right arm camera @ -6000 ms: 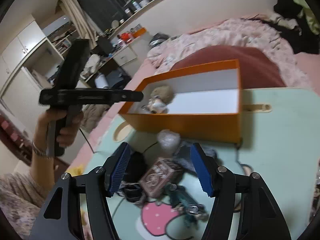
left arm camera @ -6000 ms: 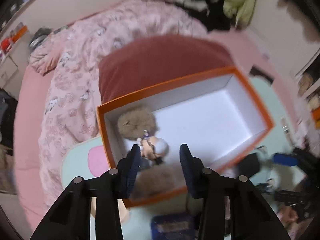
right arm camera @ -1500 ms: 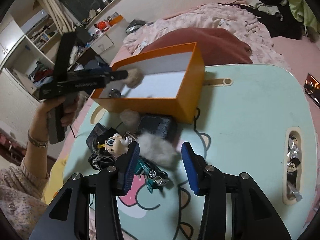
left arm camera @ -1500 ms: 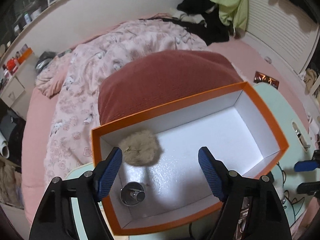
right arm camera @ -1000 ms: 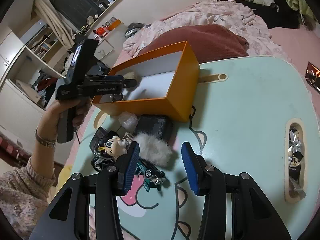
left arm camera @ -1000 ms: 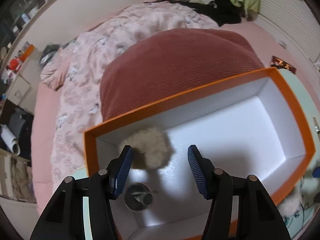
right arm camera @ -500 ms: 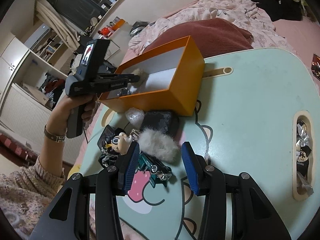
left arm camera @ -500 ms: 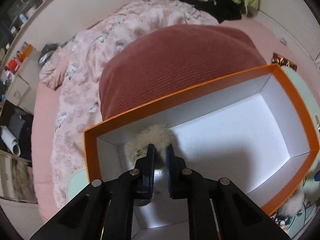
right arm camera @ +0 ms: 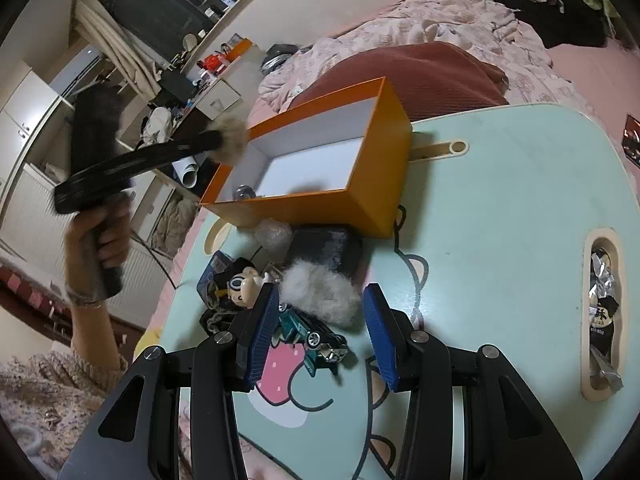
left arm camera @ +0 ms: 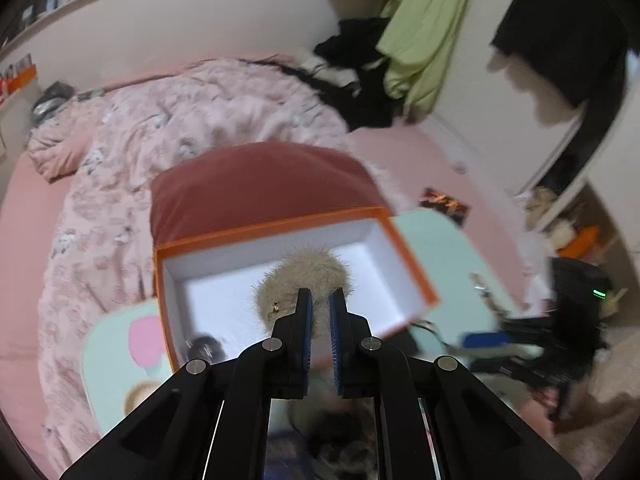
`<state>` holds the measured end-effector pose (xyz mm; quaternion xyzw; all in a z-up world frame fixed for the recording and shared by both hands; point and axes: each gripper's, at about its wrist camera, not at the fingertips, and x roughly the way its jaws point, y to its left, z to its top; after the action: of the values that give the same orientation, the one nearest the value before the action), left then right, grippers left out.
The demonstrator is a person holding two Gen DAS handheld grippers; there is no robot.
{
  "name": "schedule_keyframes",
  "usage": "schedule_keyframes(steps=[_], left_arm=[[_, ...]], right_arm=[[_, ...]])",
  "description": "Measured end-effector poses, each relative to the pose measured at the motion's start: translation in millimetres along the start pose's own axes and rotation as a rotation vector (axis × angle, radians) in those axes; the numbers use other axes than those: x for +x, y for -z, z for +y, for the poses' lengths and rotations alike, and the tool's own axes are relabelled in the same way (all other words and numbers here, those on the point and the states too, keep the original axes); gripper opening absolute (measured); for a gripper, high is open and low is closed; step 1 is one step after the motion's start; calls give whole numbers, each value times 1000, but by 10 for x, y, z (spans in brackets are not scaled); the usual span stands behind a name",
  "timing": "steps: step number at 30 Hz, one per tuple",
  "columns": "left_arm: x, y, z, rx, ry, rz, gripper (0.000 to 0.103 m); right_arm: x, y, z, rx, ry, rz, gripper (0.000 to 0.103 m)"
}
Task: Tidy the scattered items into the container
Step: 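Grasp the beige fluffy ball in the box with the left tool, lift it onto the table, then lower the beige ball with the left tool while the right tool lifts the metal cap out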
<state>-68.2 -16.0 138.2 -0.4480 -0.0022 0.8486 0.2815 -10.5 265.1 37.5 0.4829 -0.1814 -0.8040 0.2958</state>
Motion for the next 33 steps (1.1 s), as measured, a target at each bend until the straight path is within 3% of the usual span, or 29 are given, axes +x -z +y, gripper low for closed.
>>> schedule_keyframes(steps=[4, 9, 16, 19, 23, 26, 32, 33], left_arm=[[-94, 343, -75, 29, -1, 9, 8], [33, 806, -71, -36, 35, 37, 8], [34, 1152, -148, -83, 92, -61, 10], [11, 1270, -201, -64, 82, -94, 10], [33, 1445, -248, -66, 73, -118, 10], [41, 1570, -293, -68, 71, -141, 10], [33, 1737, -353, -66, 44, -171, 28], [35, 1760, -343, -73, 43, -177, 36]], right_arm=[[20, -1, 31, -8, 1, 7, 45], [66, -11, 83, -16, 1, 19, 45], [108, -49, 201, -44, 3, 23, 45], [135, -117, 268, -52, -14, 28, 45], [155, -345, 443, -80, -59, 22, 45], [310, -610, 604, -94, -46, 46, 45], [1063, -1079, 867, -66, -88, 221, 45], [1203, -1131, 899, -59, -100, 251, 45]])
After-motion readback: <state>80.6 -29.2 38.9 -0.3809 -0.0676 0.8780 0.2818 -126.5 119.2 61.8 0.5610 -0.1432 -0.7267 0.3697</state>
